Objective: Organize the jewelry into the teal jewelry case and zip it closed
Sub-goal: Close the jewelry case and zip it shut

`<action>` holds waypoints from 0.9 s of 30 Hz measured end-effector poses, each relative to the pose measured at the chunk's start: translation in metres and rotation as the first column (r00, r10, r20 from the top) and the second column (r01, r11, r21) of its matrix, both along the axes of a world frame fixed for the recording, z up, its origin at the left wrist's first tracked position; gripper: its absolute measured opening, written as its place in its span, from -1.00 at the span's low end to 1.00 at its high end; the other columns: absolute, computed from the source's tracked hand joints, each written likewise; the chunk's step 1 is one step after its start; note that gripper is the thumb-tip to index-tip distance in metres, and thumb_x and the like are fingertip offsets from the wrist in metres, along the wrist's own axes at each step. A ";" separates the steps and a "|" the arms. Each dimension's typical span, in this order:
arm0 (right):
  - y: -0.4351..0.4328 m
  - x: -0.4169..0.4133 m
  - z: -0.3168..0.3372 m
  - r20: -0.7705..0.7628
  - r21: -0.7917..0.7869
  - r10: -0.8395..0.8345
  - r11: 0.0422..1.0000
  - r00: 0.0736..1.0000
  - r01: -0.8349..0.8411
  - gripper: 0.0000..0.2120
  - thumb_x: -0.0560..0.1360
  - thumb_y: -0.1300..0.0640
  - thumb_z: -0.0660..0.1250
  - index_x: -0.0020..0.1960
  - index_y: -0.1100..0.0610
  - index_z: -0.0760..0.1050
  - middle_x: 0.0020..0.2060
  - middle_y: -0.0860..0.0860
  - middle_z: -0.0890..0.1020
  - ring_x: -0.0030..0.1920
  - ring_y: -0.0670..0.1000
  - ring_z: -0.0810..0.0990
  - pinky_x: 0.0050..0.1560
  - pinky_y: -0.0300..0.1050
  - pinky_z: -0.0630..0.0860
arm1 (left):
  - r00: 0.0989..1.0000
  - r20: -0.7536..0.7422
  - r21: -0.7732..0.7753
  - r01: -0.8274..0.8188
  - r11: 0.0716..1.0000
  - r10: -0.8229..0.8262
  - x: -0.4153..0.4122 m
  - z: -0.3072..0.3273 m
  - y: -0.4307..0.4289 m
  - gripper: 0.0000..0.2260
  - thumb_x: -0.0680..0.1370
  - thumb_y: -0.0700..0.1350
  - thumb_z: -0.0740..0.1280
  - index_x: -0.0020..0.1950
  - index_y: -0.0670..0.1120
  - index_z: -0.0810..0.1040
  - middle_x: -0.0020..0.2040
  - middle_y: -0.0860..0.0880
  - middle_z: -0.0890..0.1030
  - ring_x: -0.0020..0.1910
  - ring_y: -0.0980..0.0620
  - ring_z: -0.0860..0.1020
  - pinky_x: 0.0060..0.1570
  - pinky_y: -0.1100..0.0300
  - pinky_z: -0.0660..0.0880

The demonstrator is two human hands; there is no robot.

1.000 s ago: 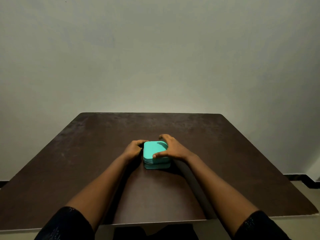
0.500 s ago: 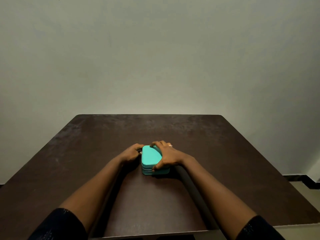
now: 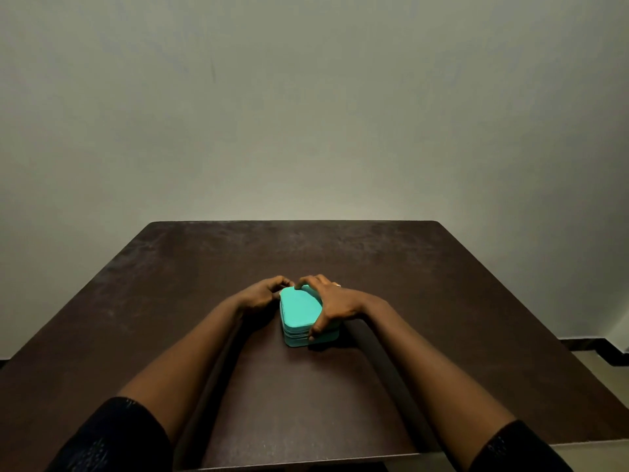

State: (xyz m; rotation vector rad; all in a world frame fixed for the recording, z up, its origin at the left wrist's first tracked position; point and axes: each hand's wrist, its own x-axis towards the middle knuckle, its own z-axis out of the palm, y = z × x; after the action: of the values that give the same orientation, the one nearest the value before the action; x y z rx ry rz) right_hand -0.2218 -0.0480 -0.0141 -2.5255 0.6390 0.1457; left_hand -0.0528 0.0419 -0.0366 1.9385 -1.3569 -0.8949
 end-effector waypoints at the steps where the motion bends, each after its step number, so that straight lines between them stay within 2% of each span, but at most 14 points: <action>1: 0.000 0.000 0.000 0.001 0.001 0.000 1.000 1.000 0.000 -0.11 0.26 0.04 0.55 0.44 -0.05 0.11 0.36 0.01 0.24 0.35 0.11 0.26 0.29 0.06 0.40 | 1.000 -0.001 0.023 0.011 1.000 -0.011 0.000 0.001 0.000 -0.77 0.61 -0.27 0.14 0.24 -0.21 0.45 0.10 -0.06 0.50 0.10 0.03 0.45 -0.08 0.33 0.43; 3: -0.001 -0.001 0.000 0.003 0.009 0.004 1.000 1.000 -0.004 -0.12 0.26 0.06 0.55 0.43 -0.05 0.12 0.36 0.01 0.24 0.35 0.10 0.25 0.29 0.05 0.40 | 1.000 0.007 0.065 0.027 0.998 -0.027 0.000 0.002 0.001 -0.74 0.62 -0.27 0.14 0.28 -0.23 0.46 0.10 -0.06 0.51 0.09 0.04 0.47 -0.11 0.39 0.43; 8: -0.002 -0.003 0.001 -0.006 0.028 0.019 0.999 1.000 -0.019 -0.12 0.26 0.08 0.55 0.42 -0.06 0.13 0.37 0.00 0.22 0.37 0.11 0.23 0.31 0.07 0.37 | 0.990 0.134 0.097 0.037 0.995 -0.049 0.003 0.004 -0.001 -0.73 0.62 -0.25 0.14 0.27 -0.21 0.50 0.10 -0.07 0.54 0.08 0.03 0.47 0.07 0.18 0.39; 13: -0.004 -0.003 0.000 -0.024 0.043 0.032 0.999 0.999 -0.031 -0.13 0.25 0.08 0.56 0.40 -0.11 0.13 0.37 -0.03 0.21 0.37 0.12 0.21 0.35 0.13 0.34 | 0.909 0.408 0.072 0.060 0.996 -0.085 0.011 0.001 0.000 -0.86 0.57 -0.23 0.22 0.04 -0.19 0.55 0.04 -0.10 0.54 0.01 0.00 0.46 0.03 0.14 0.39; 15: -0.004 -0.004 -0.001 -0.026 0.044 0.037 0.998 0.999 -0.036 -0.13 0.25 0.07 0.56 0.39 -0.13 0.14 0.37 -0.03 0.21 0.37 0.12 0.21 0.35 0.15 0.34 | 0.874 0.481 0.027 0.062 0.998 -0.068 0.012 -0.001 0.002 -0.84 0.57 -0.18 0.25 0.08 -0.19 0.56 0.06 -0.11 0.53 0.04 -0.03 0.48 0.05 0.13 0.40; 19: -0.003 -0.004 -0.002 -0.002 0.040 0.018 0.999 1.000 -0.018 -0.14 0.25 0.07 0.56 0.39 -0.10 0.15 0.36 -0.01 0.23 0.35 0.10 0.24 0.32 0.12 0.37 | 0.836 0.548 -0.057 0.032 0.998 0.005 0.014 -0.002 0.010 -0.81 0.54 -0.12 0.32 0.08 -0.19 0.60 0.04 -0.12 0.64 0.00 -0.04 0.58 0.01 0.09 0.49; 23: 0.000 -0.005 -0.004 0.035 0.042 -0.017 0.999 0.999 0.015 -0.17 0.25 0.07 0.56 0.38 -0.06 0.18 0.32 0.01 0.27 0.31 0.09 0.29 0.28 0.11 0.42 | 0.751 0.660 -0.077 0.019 0.997 0.037 0.006 0.002 0.017 -0.82 0.51 -0.09 0.32 0.01 -0.14 0.63 -0.06 -0.13 0.67 -0.11 -0.08 0.60 -0.15 0.10 0.49; 27: 0.002 -0.005 -0.005 0.050 0.070 -0.034 0.997 0.998 0.031 -0.23 0.28 0.09 0.53 0.37 -0.03 0.19 0.30 0.03 0.28 0.28 0.10 0.31 0.24 0.09 0.46 | 0.740 0.671 -0.065 0.005 0.998 0.040 0.002 0.007 0.026 -0.77 0.55 -0.07 0.27 0.12 -0.09 0.62 -0.03 -0.10 0.68 -0.11 -0.07 0.61 -0.15 0.12 0.50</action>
State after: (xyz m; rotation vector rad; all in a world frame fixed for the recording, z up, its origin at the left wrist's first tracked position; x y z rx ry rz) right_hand -0.2269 -0.0462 -0.0188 -2.4432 0.6434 0.0891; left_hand -0.0507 0.0675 -0.0297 2.3288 -1.7185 -0.0941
